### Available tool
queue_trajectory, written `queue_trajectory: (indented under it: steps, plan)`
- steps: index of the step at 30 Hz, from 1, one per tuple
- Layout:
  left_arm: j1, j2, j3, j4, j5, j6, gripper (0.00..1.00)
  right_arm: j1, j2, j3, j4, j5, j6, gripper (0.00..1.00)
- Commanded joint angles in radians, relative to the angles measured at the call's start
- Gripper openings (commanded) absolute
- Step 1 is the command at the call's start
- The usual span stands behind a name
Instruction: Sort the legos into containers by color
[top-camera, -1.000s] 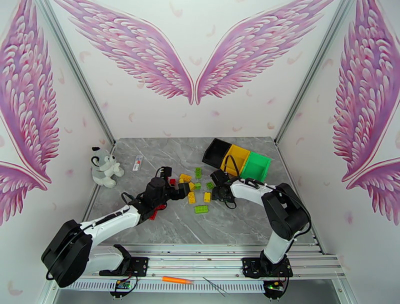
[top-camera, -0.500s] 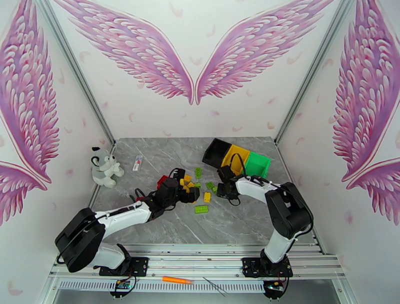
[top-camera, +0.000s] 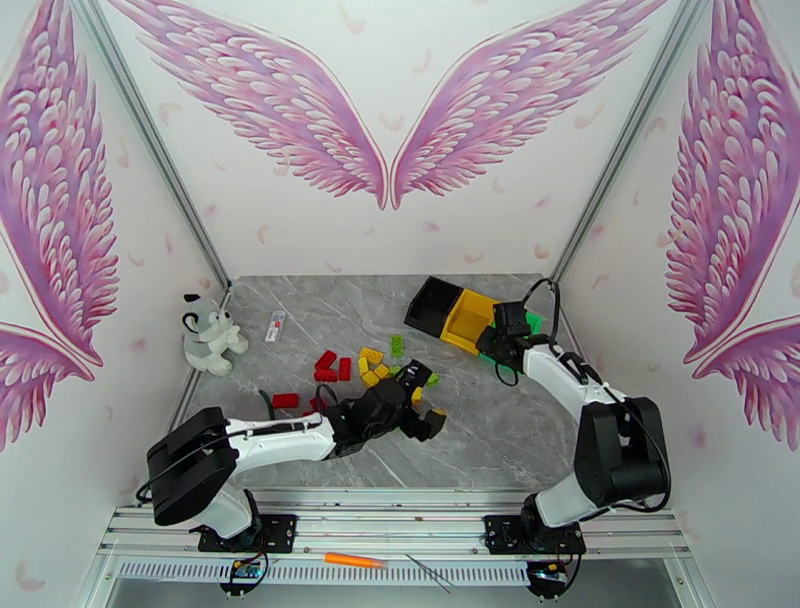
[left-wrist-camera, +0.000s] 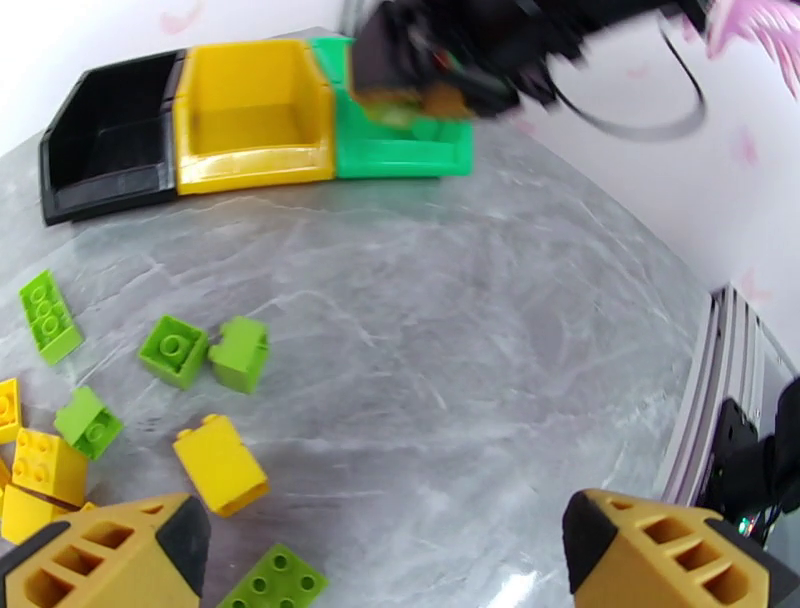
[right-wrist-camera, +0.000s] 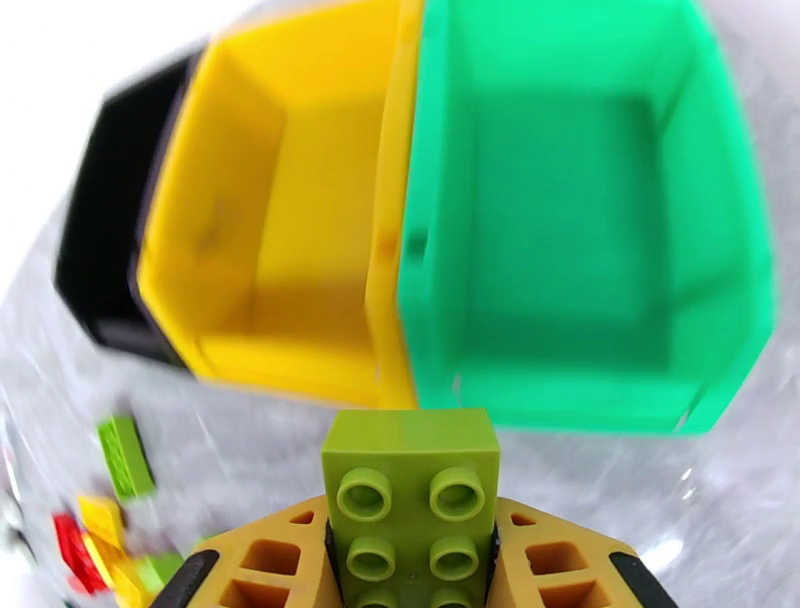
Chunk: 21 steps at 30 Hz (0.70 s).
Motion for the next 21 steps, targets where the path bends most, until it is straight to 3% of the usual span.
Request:
queue_trajectory:
  steps: [1, 7, 14, 21]
  plan:
    - [0.0, -0.029, 0.002, 0.018, -0.052, 0.063, 0.99, -0.049, 0.049, 0.084, -0.005, 0.046, 0.017, 0.27]
    - [0.001, -0.096, -0.042, 0.021, -0.113, 0.081, 0.99, -0.108, 0.157, 0.2, -0.058, 0.055, -0.002, 0.34]
    - [0.009, -0.136, -0.062, 0.005, -0.174, 0.071, 0.99, -0.107, 0.168, 0.227, -0.088, 0.063, -0.018, 0.83]
    - [0.047, -0.145, -0.072, -0.011, -0.192, 0.024, 0.99, -0.046, 0.103, 0.189, -0.185, 0.121, 0.001, 0.89]
